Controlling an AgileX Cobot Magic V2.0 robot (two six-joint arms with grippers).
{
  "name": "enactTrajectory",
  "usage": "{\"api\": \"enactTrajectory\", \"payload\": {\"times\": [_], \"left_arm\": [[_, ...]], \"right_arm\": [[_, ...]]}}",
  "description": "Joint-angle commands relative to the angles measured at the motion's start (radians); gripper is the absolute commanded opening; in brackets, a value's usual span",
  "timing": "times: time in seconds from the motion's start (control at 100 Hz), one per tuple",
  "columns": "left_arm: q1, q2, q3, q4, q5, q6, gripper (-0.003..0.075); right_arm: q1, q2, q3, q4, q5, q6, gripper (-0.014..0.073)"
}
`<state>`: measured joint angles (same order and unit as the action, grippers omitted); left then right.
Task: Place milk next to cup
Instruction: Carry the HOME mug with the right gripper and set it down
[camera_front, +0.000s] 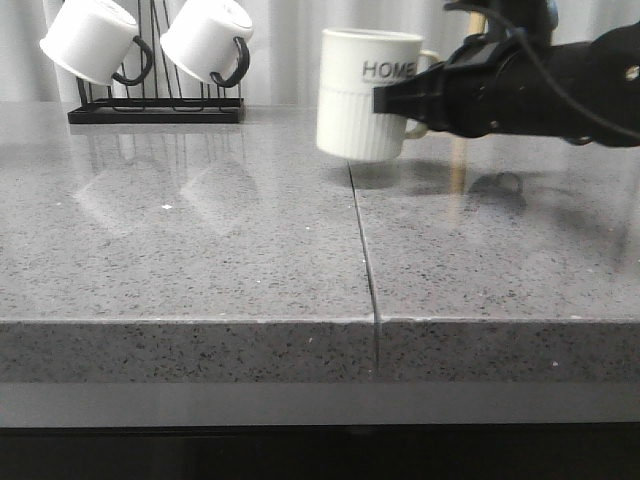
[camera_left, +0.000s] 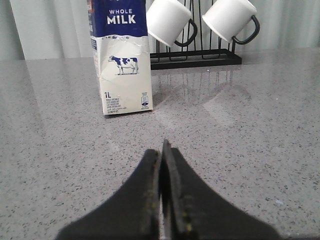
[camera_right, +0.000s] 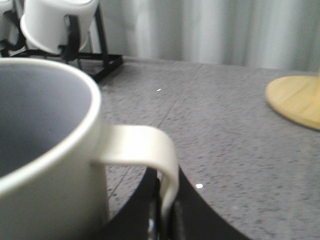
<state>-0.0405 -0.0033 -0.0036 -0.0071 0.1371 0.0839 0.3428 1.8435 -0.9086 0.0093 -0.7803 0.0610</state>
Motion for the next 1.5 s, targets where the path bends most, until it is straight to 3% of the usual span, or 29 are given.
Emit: {"api": "enactTrajectory", "payload": {"times": [0.0,0.31,0.4,0.53,0.61,1.1,1.19,1.37,1.49], "left_arm": [[-0.007,-0.031,0.045,-0.002,-0.080,-0.008,-0.0020],[-0.007,-0.031,0.045,-0.002,-0.080,-0.008,-0.0021],[-0.007,-0.031,0.045,-0.002,-0.080,-0.008,-0.0020],[-0.007,-0.031,0.045,-0.002,-0.080,-0.008,-0.0020],[-0.007,-0.031,0.045,-0.002,-0.080,-0.008,-0.0020],[-0.007,-0.031,0.045,-0.002,-0.080,-0.008,-0.0020],[-0.007,-0.031,0.045,-0.002,-0.080,-0.008,-0.0020],[-0.007,-0.031,0.045,0.000,-0.080,-0.008,-0.0020],[-0.007,-0.031,0.045,0.000,-0.080,-0.008,-0.0020]], "right_arm": [[0.008,-0.021,-0.039,0.001,-0.082,-0.004,-0.0064],[0.010,-0.008,-0.041,-0.009,-0.074,-0.004,-0.0056],[0.010,-0.008,-0.041,-0.009,-0.074,-0.004,0.0029],[0.010,-0.008,-0.041,-0.009,-0.074,-0.004,0.0218],[0.010,-0.011,-0.038,-0.009,-0.075,-0.004,0.0254],[0.010,-0.185,0.190,-0.009,-0.141,-0.004,0.0239],[0.010,-0.263,0.256,-0.009,-0.129,-0.004,0.0175],[0.010,-0.460,0.401,-0.009,-0.064,-0.003,-0.0046],[0.010,-0.609,0.487,-0.009,0.009,-0.003,-0.0067]]}}
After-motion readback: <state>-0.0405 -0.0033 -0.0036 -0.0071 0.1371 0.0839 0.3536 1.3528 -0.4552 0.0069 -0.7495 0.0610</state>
